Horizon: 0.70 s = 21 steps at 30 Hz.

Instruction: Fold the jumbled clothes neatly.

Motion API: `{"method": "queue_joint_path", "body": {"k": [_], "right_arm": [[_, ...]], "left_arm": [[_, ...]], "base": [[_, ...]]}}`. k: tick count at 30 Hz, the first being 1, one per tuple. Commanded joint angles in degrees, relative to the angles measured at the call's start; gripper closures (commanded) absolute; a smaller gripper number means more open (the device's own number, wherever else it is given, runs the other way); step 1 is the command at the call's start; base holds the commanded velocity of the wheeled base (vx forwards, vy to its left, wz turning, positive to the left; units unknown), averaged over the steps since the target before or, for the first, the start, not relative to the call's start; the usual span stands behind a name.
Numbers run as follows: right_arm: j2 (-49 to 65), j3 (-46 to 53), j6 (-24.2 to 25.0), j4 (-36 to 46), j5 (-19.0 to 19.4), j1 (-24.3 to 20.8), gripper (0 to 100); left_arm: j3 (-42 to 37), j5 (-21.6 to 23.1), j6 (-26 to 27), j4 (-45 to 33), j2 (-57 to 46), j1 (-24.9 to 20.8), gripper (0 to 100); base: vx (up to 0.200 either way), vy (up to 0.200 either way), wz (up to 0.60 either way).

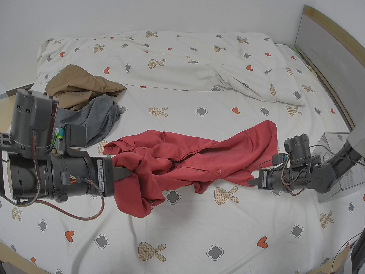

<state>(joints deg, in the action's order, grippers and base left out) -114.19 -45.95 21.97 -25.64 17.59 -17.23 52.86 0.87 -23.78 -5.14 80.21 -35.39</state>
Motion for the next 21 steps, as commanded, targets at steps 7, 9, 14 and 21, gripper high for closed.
{"method": "queue_joint_path", "body": {"k": [7, 9, 14, 21], "right_arm": [[25.16, -11.09, 0.27, 31.17, 10.71, 13.71, 100], [26.03, -13.56, 0.27, 34.07, 12.82, 16.17, 100], [25.51, -18.21, 0.27, 35.48, 15.19, 20.13, 100], [18.56, -18.65, -0.35, 35.48, 15.28, 19.69, 100]], "left_arm": [[0.32, 0.01, 0.05, -0.04, -0.15, 2.08, 100], [0.40, 0.01, 0.05, 0.05, -0.15, 2.17, 100], [0.40, 0.01, 0.05, 0.05, -0.06, 2.52, 100], [0.32, 0.01, 0.05, 0.05, 0.12, 2.61, 100]], "base": [[0.000, 0.000, 0.00], [0.000, 0.000, 0.00], [0.000, 0.000, 0.00], [0.000, 0.000, 0.00]]}}
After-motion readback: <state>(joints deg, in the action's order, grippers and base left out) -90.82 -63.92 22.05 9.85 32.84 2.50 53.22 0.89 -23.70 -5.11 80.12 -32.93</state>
